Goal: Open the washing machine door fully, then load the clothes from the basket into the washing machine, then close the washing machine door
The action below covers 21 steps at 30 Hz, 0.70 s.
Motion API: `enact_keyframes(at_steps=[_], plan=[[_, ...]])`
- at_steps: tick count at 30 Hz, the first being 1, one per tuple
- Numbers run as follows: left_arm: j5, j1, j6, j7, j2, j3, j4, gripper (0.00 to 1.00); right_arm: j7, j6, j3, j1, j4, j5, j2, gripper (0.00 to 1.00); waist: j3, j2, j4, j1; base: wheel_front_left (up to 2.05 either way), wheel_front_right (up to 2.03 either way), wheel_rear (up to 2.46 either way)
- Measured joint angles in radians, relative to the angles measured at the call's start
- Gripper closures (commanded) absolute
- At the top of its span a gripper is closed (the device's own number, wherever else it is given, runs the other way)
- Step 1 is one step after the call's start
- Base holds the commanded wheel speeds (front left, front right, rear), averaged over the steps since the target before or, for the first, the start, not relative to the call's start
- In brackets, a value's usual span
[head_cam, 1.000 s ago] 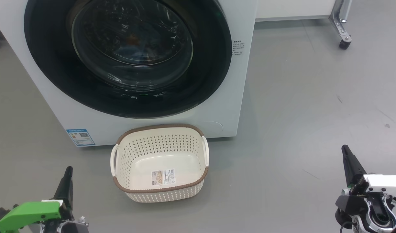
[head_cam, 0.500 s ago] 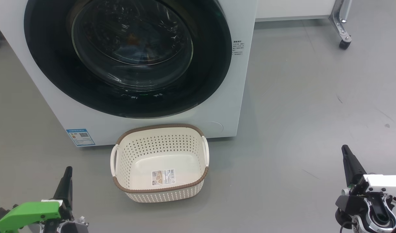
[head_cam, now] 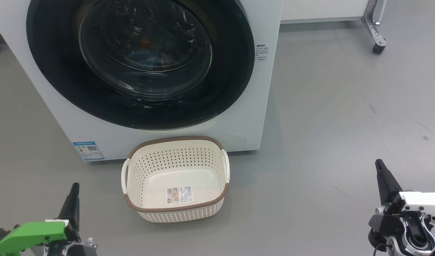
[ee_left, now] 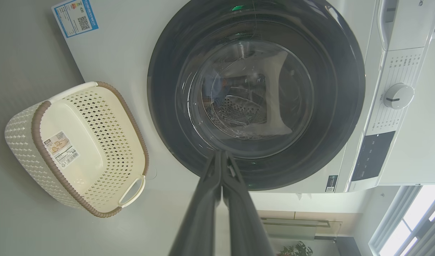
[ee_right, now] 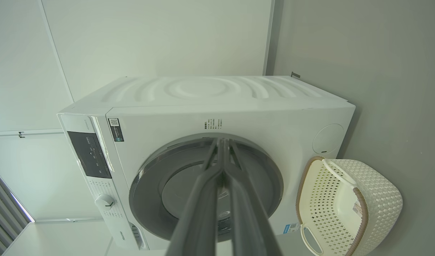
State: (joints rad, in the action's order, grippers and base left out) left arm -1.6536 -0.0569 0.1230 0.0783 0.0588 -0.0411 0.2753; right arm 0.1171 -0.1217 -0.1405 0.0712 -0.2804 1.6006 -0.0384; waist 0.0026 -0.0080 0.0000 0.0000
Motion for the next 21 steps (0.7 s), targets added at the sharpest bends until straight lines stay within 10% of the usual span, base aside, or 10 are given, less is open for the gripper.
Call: enact_keyframes(at_steps=[21], plan=[[0.0,0.0,0.0,0.0,0.0,-0.001,0.0,1.0,0.0,0.0,0.0,0.0,0.0,0.0,0.0,1.0,0.0,0.0,0.0,0.0,0.0,0.0,0.0]])
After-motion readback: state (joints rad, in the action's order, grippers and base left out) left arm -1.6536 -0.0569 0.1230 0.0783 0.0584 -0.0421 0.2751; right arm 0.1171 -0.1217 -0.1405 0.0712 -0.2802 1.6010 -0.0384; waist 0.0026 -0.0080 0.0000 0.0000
